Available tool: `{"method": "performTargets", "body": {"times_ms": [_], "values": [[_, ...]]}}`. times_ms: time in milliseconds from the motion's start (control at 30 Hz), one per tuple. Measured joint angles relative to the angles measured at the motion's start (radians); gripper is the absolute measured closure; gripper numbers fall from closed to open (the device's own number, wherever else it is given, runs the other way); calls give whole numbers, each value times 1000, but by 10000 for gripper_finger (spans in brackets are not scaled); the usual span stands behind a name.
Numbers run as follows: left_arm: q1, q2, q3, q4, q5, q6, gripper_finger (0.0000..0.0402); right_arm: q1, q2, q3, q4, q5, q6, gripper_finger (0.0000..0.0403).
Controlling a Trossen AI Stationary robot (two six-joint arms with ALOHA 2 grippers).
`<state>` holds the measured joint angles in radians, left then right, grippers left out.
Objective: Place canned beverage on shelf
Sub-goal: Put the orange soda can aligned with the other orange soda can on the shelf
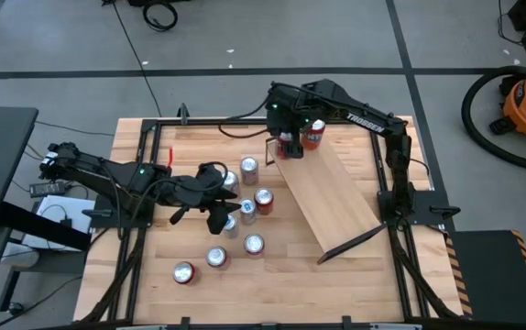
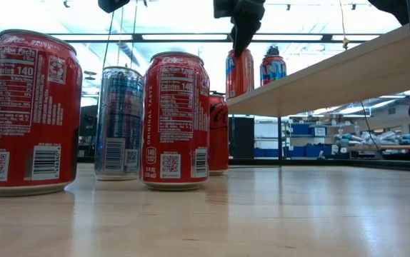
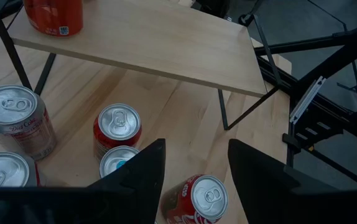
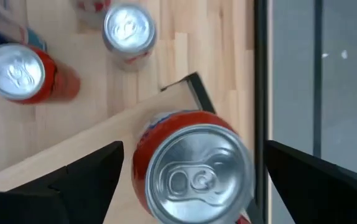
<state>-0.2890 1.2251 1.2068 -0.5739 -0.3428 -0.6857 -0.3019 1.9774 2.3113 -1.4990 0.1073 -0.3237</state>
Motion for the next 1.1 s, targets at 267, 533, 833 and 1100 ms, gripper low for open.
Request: {"method": "performTargets", "body": {"times_ms": [267, 533, 833, 1100], "values": [[1, 0, 0, -1, 0, 1, 216, 20, -13, 41, 95, 18, 48, 5], [6, 0, 0, 0, 0, 1, 216, 30, -2, 41, 148, 132, 216, 5], [6, 0, 0, 0, 0, 1, 216, 36, 17, 24, 95, 214, 243, 9], [6, 0, 0, 0, 0, 1, 216, 40, 17, 24, 26, 206, 244, 19]]}}
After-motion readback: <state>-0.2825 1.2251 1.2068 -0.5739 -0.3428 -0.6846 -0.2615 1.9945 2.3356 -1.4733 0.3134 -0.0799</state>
